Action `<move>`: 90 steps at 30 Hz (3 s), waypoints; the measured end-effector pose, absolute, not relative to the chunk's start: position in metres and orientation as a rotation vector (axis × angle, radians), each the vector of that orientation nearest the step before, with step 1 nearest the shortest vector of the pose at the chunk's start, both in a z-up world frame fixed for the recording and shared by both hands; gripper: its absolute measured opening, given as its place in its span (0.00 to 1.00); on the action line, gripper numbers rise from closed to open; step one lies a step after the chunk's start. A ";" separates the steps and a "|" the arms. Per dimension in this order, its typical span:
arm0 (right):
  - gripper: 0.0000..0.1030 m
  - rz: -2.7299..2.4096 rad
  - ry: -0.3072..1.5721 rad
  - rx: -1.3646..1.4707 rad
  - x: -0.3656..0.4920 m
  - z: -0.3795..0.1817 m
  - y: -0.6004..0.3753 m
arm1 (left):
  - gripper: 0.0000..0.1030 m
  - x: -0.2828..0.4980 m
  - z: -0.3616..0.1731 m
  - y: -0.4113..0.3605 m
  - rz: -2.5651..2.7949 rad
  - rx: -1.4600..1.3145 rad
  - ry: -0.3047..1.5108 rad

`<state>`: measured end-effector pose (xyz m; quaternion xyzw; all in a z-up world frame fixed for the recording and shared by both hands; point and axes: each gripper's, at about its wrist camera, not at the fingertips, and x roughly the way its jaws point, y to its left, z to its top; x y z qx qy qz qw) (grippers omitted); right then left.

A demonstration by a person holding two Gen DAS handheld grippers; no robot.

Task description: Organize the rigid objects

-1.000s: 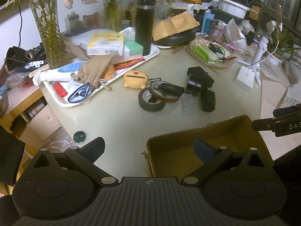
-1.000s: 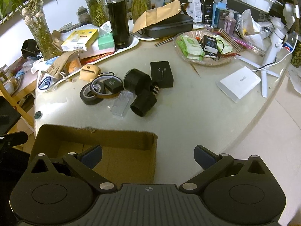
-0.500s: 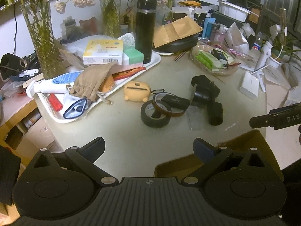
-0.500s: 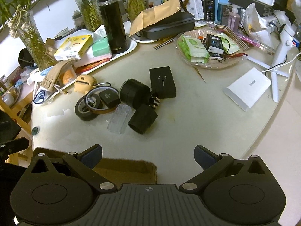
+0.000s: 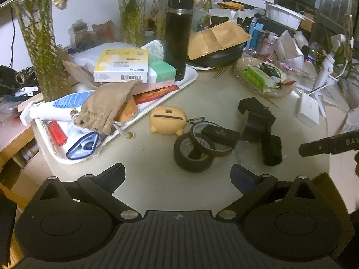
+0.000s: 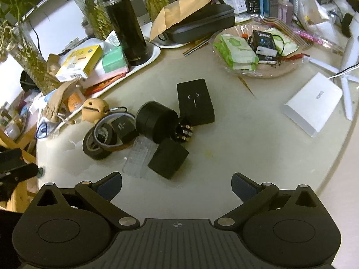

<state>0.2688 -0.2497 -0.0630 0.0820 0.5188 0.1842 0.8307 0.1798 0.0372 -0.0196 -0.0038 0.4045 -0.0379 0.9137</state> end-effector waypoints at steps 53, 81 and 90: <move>0.45 0.424 1.005 -0.031 0.294 -0.098 -0.219 | 0.99 0.203 -0.042 0.053 -0.030 -0.044 0.814; 0.42 0.386 1.022 -0.015 0.282 -0.093 -0.229 | 0.99 0.221 -0.051 0.042 -0.124 0.018 0.842; 0.42 0.361 1.005 0.037 0.278 -0.085 -0.246 | 0.99 0.245 -0.072 0.020 -0.290 0.214 0.858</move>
